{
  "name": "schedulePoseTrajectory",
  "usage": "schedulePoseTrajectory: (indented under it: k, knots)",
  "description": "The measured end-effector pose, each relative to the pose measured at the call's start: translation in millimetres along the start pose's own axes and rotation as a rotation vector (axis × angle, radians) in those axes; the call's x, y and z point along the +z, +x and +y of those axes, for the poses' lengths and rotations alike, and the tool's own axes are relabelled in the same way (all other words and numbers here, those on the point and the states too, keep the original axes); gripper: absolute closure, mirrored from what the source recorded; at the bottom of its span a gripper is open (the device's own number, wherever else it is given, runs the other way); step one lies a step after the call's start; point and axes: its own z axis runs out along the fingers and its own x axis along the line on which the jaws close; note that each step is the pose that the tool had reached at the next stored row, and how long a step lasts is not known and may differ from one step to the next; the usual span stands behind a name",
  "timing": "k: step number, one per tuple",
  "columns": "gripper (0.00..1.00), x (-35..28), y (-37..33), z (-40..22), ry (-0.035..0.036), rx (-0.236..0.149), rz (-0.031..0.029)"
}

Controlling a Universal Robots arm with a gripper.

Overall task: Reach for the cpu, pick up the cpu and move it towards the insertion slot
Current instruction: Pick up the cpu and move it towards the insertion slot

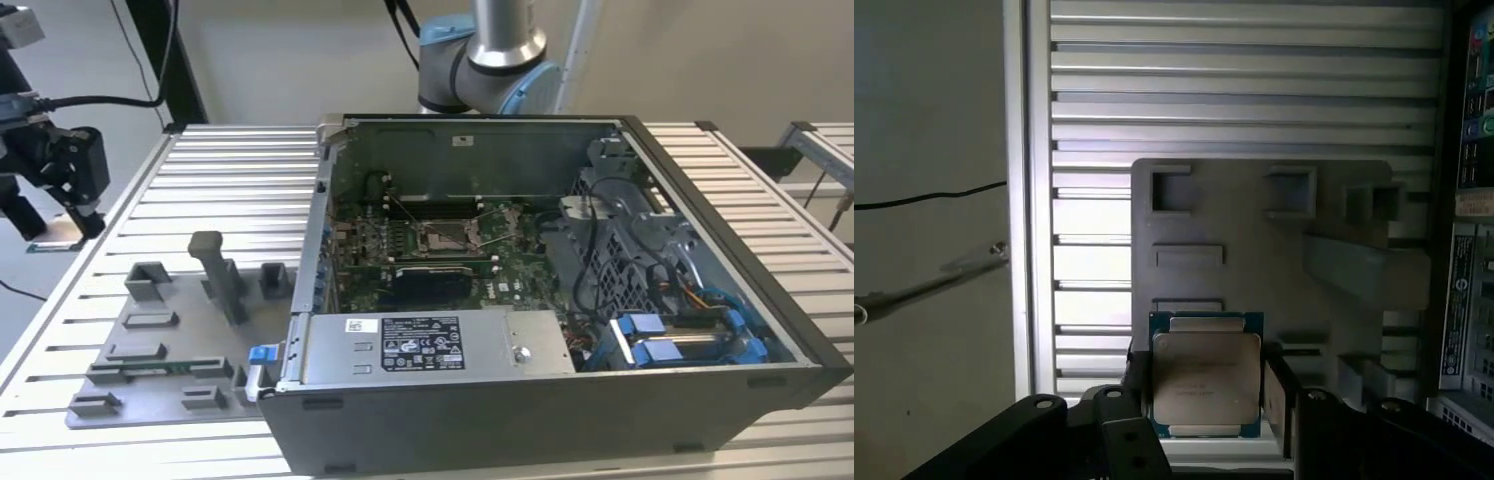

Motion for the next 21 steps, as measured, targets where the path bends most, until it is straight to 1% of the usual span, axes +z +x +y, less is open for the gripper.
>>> schedulePoseTrajectory:
  k: [4, 12, 15, 21]
  knots:
    - [1.00, -7.6, -0.2, -0.2, 0.0000, 0.000, 0.0000]
    - [1.00, -18.8, -0.5, -0.6, 0.0000, 0.000, 0.0001]
    - [1.00, -24.7, -0.7, -0.7, 0.0001, 0.000, 0.0001]
    - [1.00, -25.2, -0.7, -0.7, 0.0000, 0.000, 0.0000]
